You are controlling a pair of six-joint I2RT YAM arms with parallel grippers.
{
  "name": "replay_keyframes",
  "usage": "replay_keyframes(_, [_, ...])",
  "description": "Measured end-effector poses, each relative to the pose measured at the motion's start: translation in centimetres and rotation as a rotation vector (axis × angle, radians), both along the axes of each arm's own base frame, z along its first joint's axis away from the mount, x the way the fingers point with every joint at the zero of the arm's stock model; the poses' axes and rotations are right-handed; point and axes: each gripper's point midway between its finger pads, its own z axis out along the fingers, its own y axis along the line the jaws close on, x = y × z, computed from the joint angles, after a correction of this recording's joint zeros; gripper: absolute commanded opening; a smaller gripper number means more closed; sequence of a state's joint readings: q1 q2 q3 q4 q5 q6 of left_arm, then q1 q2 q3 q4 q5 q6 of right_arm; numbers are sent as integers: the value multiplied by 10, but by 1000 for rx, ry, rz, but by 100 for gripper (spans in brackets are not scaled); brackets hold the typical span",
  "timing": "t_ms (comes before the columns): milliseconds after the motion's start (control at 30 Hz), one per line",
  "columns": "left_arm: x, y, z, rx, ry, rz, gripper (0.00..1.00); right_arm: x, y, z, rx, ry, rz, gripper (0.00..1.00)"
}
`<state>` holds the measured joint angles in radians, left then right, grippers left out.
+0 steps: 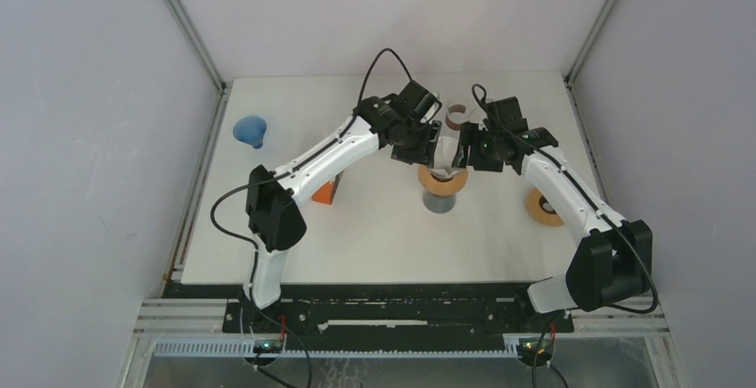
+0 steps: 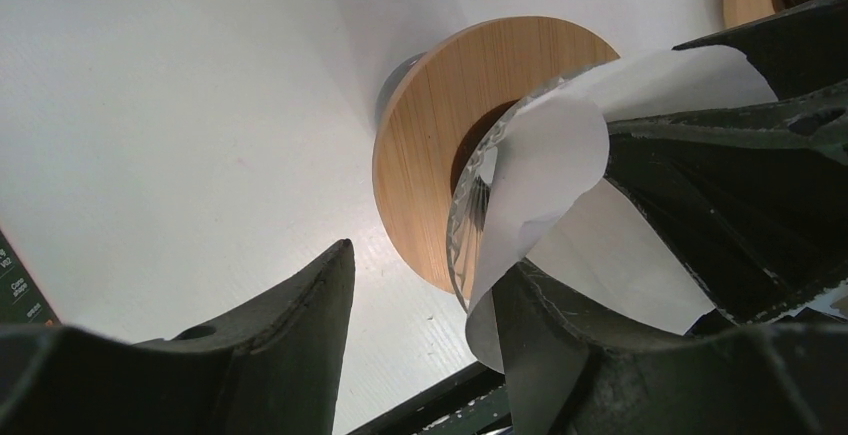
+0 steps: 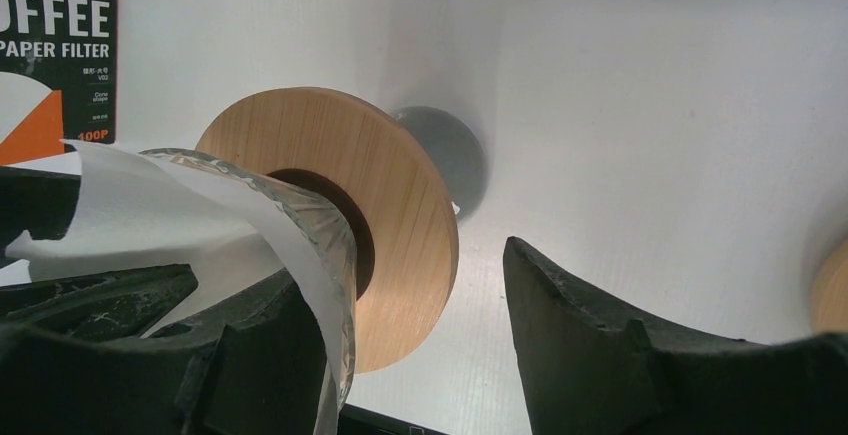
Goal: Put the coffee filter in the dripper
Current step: Place the coffee filter in the coffee dripper.
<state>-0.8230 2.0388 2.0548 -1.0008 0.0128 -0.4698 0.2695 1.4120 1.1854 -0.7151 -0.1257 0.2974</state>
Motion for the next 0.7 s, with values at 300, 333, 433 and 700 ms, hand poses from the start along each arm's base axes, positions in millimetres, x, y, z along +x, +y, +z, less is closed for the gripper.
replay_keyframes(300, [1,-5,-11,-15,9,-7,58,-4,1,-8,5,18,6,69])
replay_keyframes(333, [1,-6,-13,-18,11,-8,58,-4,1,-8,7,19,8,70])
replay_keyframes(433, [2,-7,-14,-22,11,-9,58,-4,1,-8,8,18,9,71])
replay_keyframes(700, [3,-5,-15,-22,13,-6,60,-6,1,1,15,-10,7,73])
